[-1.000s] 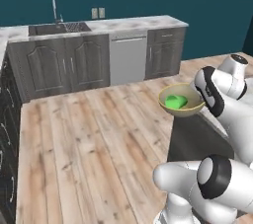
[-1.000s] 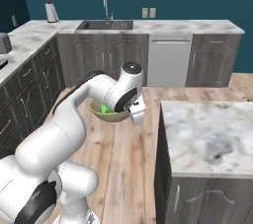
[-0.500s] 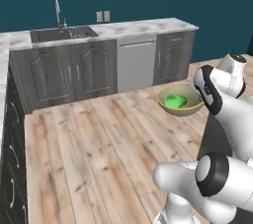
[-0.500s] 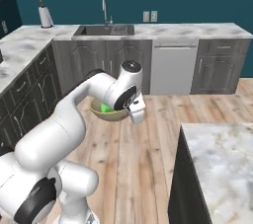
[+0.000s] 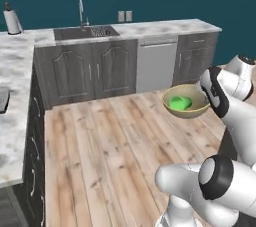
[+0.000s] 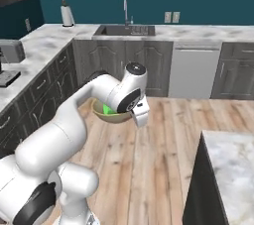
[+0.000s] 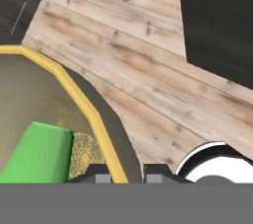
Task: Place the cup inside the bowl on the dining table and move the bowl to any counter.
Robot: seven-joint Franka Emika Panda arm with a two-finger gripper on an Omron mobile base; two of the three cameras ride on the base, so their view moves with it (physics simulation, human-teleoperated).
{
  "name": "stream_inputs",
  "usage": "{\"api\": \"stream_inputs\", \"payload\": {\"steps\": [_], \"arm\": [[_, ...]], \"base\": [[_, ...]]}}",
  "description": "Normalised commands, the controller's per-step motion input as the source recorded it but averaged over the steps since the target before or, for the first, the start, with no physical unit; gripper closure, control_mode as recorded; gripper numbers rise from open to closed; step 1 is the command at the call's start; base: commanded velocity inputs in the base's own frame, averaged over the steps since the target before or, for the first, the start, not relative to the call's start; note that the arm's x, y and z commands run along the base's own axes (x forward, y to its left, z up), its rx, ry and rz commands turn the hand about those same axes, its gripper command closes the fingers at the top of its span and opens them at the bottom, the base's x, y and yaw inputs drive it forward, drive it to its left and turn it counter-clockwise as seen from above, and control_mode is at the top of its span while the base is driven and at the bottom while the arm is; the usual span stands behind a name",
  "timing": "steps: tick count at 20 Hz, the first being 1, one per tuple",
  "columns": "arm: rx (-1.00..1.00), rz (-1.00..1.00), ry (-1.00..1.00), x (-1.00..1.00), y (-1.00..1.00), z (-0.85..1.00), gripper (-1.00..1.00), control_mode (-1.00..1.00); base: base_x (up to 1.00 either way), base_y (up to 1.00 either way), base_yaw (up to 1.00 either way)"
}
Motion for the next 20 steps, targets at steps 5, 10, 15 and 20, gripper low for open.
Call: {"api": "stream_inputs", "payload": {"steps": [5,10,15,20], "arm": [[0.0,0.0,0.0,0.0,0.0,0.0,1.0,1.0],[0.0,0.0,0.0,0.0,0.0,0.0,1.0,1.0],[0.0,0.0,0.0,0.0,0.0,0.0,1.0,1.0],[0.0,0.0,0.0,0.0,0.0,0.0,1.0,1.0]], "base": [[0.21,0.94,0.01],[0.05,1.0,-0.05],[0.0,1.0,-0.02],[-0.05,0.41,0.07]]}}
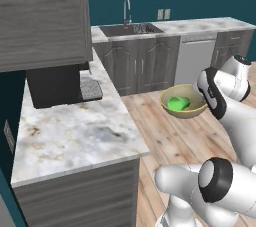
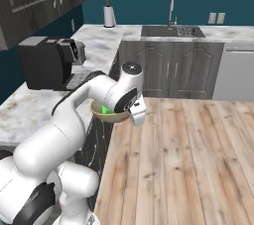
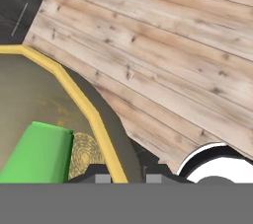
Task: Place the cup inside the bowl on the dining table and move the bowl to any counter.
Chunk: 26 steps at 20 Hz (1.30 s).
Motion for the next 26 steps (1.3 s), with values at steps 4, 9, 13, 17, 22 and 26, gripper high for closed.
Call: {"api": "stream_inputs", "payload": {"steps": [4,9,13,17,22,26], "arm": [[0.0,0.0,0.0,0.0,0.0,0.0,1.0,1.0],[0.0,0.0,0.0,0.0,0.0,0.0,1.0,1.0],[0.0,0.0,0.0,0.0,0.0,0.0,1.0,1.0],[0.0,0.0,0.0,0.0,0.0,0.0,1.0,1.0],[0.0,0.0,0.0,0.0,0.0,0.0,1.0,-1.0],[0.0,0.0,0.0,0.0,0.0,0.0,1.0,-1.0]], "base": [[-0.02,0.0,0.01],[0.0,0.0,0.0],[0.0,0.0,0.0],[0.0,0.0,0.0],[0.0,0.0,0.0],[0.0,0.0,0.0]]}}
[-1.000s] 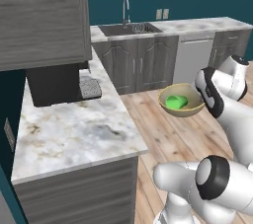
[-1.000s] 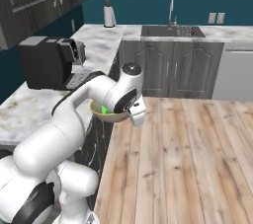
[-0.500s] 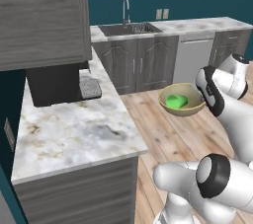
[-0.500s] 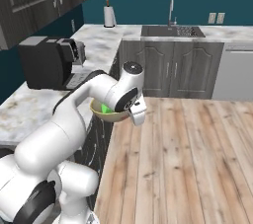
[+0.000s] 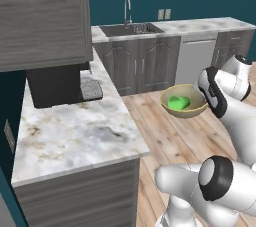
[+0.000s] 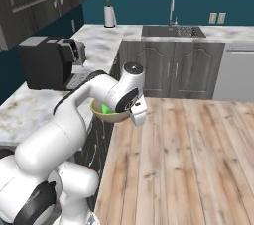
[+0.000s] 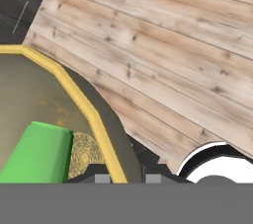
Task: Place the cup inside the bowl on the dining table and move the bowl to any counter.
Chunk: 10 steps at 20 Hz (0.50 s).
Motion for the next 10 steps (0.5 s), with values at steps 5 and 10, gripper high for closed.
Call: {"api": "stream_inputs", "payload": {"steps": [5,10], "arm": [[0.06,0.0,-0.02,-0.03,0.01,-0.11,1.0,-1.0],[0.11,0.03,-0.03,-0.12,0.27,-0.19,1.0,-1.0]], "base": [[0.0,0.0,0.0],[0.0,0.0,0.0]]}}
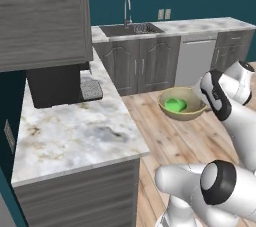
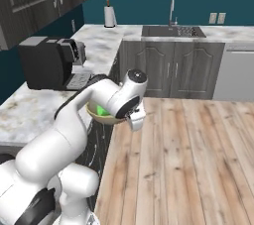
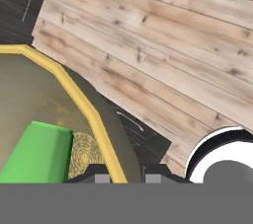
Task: Place the cup inside the bowl on the dining table and move the bowl to any counter.
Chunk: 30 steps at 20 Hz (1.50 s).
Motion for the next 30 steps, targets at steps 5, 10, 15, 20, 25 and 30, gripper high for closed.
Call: {"api": "stream_inputs", "payload": {"steps": [5,10,15,20,25,30], "arm": [[0.01,0.06,-0.01,-0.02,0.44,0.0,1.0,-1.0],[0.0,0.09,0.0,-0.08,0.65,0.1,1.0,-1.0],[0.0,0.1,0.0,-0.25,0.78,0.0,1.0,-1.0],[0.0,0.09,0.0,-0.19,0.69,0.0,1.0,-1.0],[0.0,0.03,0.0,-0.03,0.26,0.0,1.0,-1.0],[0.08,-0.04,0.0,0.01,0.0,0.0,1.0,-1.0]], "base": [[0.0,0.0,0.0],[0.0,0.0,0.0],[0.0,0.0,0.0],[0.0,0.0,0.0],[0.0,0.0,0.0],[0.0,0.0,0.0]]}}
